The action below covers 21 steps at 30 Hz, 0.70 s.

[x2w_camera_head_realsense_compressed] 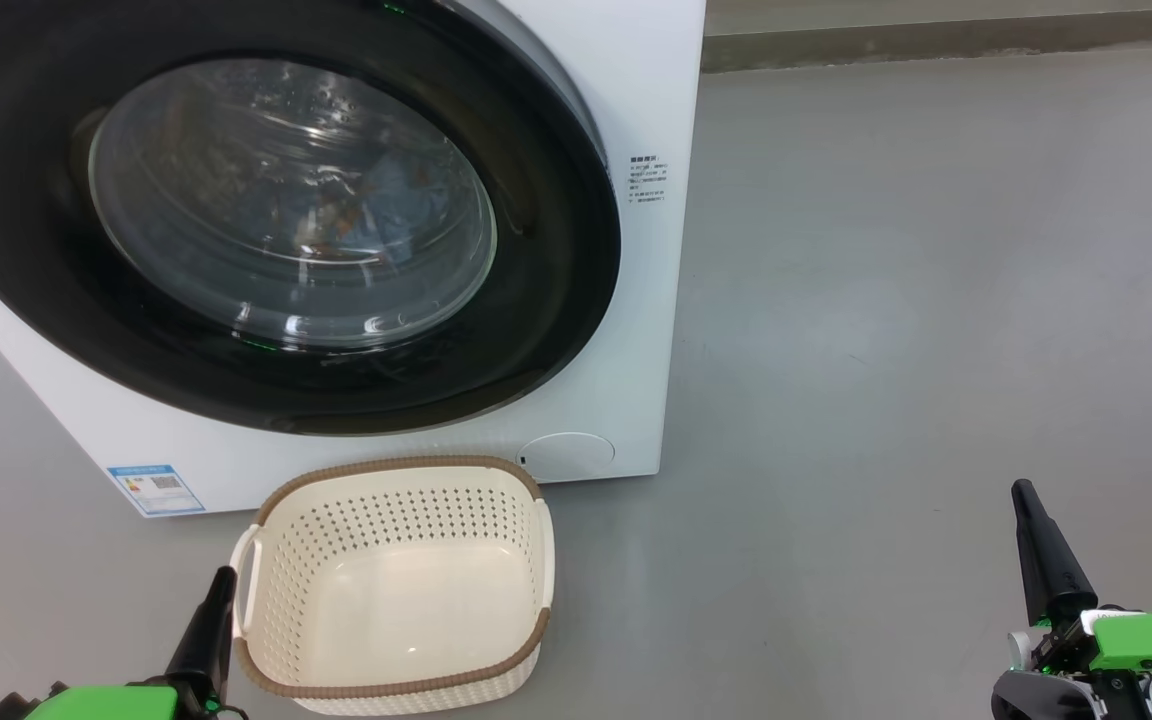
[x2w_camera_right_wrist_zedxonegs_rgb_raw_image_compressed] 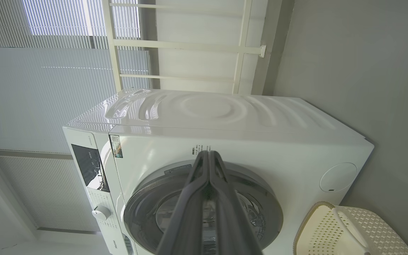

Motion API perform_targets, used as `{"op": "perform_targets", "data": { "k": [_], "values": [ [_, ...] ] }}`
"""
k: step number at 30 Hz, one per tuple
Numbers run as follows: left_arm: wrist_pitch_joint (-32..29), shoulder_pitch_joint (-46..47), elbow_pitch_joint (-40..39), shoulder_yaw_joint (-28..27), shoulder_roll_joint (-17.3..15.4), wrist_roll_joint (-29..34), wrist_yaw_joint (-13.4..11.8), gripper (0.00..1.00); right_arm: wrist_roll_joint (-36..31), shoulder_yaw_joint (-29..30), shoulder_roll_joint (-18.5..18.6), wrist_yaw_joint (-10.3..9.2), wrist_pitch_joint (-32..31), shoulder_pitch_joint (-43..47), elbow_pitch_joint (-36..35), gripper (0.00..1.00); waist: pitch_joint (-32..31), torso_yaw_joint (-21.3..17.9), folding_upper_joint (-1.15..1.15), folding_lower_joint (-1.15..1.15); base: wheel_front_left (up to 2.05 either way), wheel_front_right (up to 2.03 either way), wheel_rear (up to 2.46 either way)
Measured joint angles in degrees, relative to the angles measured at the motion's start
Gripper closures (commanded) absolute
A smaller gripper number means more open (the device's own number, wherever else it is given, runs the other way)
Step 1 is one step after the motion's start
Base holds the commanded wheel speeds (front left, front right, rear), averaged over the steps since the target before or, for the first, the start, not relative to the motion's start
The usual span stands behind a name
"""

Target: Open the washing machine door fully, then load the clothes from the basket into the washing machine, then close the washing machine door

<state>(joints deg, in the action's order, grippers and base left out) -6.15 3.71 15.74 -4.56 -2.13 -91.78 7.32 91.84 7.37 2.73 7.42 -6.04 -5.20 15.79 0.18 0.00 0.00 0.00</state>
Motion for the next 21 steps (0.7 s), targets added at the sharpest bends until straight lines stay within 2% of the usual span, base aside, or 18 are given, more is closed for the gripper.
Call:
{"op": "perform_targets", "data": {
  "k": [21],
  "values": [
    [0.0,0.0,0.0,0.0,0.0,0.0,0.0,1.0,0.0,0.0,0.0,0.0,0.0,0.0,0.0,1.0,0.0,0.0,0.0,0.0,0.0,0.0,0.0]
  ]
}}
